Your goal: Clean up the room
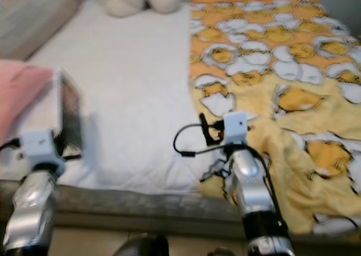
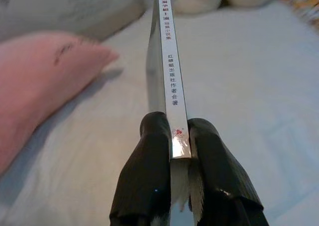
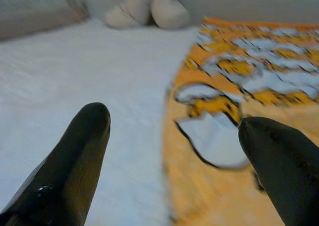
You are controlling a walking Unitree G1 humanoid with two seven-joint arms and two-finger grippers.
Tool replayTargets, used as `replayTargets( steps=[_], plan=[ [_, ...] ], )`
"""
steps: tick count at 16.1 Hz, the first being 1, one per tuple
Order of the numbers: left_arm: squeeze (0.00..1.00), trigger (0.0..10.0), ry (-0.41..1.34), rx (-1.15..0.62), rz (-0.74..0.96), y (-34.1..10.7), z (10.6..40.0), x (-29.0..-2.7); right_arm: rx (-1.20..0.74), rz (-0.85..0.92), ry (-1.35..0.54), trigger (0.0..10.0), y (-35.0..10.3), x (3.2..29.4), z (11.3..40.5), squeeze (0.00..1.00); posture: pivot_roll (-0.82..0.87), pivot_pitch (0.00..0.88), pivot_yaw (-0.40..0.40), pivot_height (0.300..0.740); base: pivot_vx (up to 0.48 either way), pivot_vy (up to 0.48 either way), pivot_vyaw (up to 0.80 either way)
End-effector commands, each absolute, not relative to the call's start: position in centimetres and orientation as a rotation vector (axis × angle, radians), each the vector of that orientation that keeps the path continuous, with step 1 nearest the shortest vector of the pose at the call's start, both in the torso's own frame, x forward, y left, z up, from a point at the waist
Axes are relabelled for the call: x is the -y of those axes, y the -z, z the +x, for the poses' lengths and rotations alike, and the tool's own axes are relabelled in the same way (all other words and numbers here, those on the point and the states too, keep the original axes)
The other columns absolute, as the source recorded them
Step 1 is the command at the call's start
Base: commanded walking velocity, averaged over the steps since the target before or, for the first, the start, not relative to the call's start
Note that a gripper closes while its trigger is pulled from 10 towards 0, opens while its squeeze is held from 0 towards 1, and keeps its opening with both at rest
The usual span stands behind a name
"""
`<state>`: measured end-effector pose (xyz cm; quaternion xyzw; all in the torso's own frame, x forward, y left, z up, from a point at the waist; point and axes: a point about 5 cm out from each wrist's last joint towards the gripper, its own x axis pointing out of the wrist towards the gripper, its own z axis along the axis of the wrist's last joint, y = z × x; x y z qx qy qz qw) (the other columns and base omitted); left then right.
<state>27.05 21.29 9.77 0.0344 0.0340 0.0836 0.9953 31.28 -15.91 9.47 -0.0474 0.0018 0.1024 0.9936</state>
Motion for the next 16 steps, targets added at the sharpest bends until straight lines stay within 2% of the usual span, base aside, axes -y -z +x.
replayTargets(
  steps=[1,2,5,16],
  plan=[
    [0.0,10.0,-0.114,0.034,0.101,-12.0,27.9,-20.5,0.011,-0.089,-0.205,10.0,-9.6,15.6,31.3,0.0,-0.09,0.0,0.122,0.74,0.0,0.0,0.0],
    [0.0,10.0,-0.021,0.036,0.098,-12.2,28.5,-19.1,0.018,-0.079,-0.211,10.0,-9.4,15.0,31.0,0.0,-0.1,0.0,0.126,0.74,0.0,0.0,0.0],
    [0.0,10.0,0.033,0.005,0.066,-11.9,29.1,-18.3,0.016,-0.067,-0.217,10.0,-8.9,14.5,30.4,0.0,-0.11,0.0,0.132,0.74,0.0,0.272,0.0],
    [0.0,10.0,-0.028,-0.05,-0.038,-10.7,28.7,-16.4,0.002,-0.075,-0.248,10.0,-8.5,14.4,30.3,0.0,-0.11,0.0,0.115,0.74,0.0,0.48,0.0]
  ],
)
